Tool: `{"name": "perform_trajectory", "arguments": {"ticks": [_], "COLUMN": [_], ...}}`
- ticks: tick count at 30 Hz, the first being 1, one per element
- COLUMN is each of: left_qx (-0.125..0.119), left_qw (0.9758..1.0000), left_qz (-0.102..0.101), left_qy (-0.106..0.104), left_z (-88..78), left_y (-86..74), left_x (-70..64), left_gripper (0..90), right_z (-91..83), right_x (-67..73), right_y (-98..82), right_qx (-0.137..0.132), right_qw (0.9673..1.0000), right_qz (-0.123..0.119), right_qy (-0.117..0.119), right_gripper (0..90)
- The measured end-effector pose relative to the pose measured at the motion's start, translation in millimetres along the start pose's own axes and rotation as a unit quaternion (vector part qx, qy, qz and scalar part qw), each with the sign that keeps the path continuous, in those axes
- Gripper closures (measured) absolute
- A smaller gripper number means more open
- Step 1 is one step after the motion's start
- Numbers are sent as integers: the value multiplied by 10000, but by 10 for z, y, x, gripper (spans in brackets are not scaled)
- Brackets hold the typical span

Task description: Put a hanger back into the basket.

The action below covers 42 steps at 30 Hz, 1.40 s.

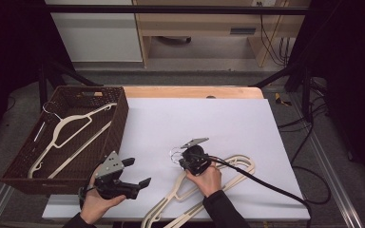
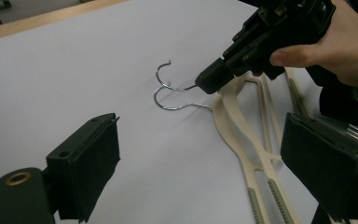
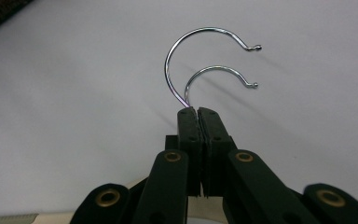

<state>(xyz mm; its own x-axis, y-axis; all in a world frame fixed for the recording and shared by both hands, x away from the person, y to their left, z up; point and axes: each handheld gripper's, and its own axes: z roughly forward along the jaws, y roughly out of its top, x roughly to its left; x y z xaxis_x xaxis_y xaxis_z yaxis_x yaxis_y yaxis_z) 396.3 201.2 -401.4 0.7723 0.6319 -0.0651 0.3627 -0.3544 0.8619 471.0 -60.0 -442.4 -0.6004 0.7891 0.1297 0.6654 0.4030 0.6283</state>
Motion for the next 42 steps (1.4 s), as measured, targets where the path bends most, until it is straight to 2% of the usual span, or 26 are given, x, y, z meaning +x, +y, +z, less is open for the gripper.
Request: {"name": "perform_trajectory", "arguments": {"ticks": [3, 9, 14, 18, 24, 28, 29, 30, 32, 34, 35, 38, 39, 42], "left_qx": [87, 303, 548, 641, 890, 1082, 1099, 1142, 1197, 1192, 1258, 1354, 1376, 1423], "left_qw": [9999, 9990, 9972, 9957, 9916, 9888, 9883, 9875, 9857, 9853, 9833, 9801, 9797, 9782], "left_qz": [-14, -39, 4, -93, -239, -273, -297, -309, -365, -399, -444, -523, -518, -579], "left_qy": [-107, -338, -504, -655, -903, -994, -1011, -1041, -1125, -1159, -1241, -1356, -1366, -1395], "left_z": [70, 252, 460, 609, 844, 956, 967, 987, 1015, 1029, 1061, 1107, 1115, 1124], "left_y": [21, 65, 95, 102, 92, 69, 67, 63, 59, 55, 48, 28, 24, 16], "left_x": [-45, -136, -225, -269, -311, -322, -325, -326, -326, -330, -344, -366, -371, -382], "left_gripper": [121, 148, 169, 201, 281, 351, 372, 387, 434, 482, 513, 580, 600, 679], "right_z": [-87, -205, -266, -309, -346, -366, -375, -375, -386, -391, -401, -413, -415, -436], "right_x": [1, 27, 35, 49, 68, 71, 67, 80, 81, 74, 75, 78, 68, 79], "right_y": [4, 4, 0, -2, -10, -13, -15, -12, -11, -12, -13, -11, -12, -12], "right_qx": [-135, -311, -436, -489, -533, -582, -589, -607, -604, -632, -634, -658, -689, -678], "right_qw": [9997, 9989, 9977, 9972, 9965, 9958, 9954, 9958, 9958, 9952, 9951, 9949, 9941, 9948], "right_qz": [-179, -333, -475, -521, -565, -627, -676, -599, -612, -667, -679, -675, -742, -662], "right_qy": [54, 127, 183, 222, 298, 320, 341, 323, 320, 333, 348, 363, 386, 383], "right_gripper": [892, 893, 892, 892, 893, 892, 893, 892, 893, 892, 893, 892, 892, 892]}}
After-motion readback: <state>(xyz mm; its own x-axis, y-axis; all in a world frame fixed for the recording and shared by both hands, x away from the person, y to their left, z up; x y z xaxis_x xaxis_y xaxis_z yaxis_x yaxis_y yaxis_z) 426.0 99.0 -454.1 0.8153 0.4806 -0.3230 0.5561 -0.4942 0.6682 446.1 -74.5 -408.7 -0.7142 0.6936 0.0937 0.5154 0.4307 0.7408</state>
